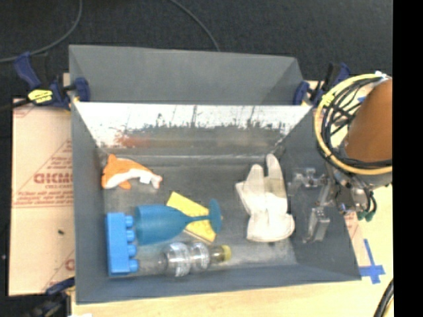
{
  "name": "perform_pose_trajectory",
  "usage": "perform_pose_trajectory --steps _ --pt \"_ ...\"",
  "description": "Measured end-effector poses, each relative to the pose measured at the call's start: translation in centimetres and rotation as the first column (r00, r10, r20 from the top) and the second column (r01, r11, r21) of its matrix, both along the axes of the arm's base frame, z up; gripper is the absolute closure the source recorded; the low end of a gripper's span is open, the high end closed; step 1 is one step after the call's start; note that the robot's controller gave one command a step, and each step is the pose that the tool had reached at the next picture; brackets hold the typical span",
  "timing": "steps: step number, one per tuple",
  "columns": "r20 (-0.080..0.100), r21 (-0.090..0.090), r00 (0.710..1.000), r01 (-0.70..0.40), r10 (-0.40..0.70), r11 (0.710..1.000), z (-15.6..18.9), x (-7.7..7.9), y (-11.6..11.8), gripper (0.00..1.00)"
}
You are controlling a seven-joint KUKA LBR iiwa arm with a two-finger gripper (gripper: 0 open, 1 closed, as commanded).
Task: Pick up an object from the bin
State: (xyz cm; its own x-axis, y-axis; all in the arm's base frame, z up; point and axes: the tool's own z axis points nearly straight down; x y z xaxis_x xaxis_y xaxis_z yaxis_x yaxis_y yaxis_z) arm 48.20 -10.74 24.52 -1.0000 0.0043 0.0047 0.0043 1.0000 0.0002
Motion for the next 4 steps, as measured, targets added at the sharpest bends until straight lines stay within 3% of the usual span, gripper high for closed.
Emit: perform_pose_trajectory --steps 1,2,3,4 --pt "0.009 -0.002 1.000 -0.005 0.005 1.000 0.4 0.2 0.1 0.00" --pt "0.009 -0.002 1.000 0.022 -0.022 1.000 -12.3 -0.4 -0.9 0.00" --pt "0.010 -0.001 0.990 0.143 -0.143 0.990 -9.9 -0.7 -1.9 0.00" --pt "0.009 -0.003 1.000 -0.027 0.027 1.000 -13.1 1.9 -2.1 0.00"
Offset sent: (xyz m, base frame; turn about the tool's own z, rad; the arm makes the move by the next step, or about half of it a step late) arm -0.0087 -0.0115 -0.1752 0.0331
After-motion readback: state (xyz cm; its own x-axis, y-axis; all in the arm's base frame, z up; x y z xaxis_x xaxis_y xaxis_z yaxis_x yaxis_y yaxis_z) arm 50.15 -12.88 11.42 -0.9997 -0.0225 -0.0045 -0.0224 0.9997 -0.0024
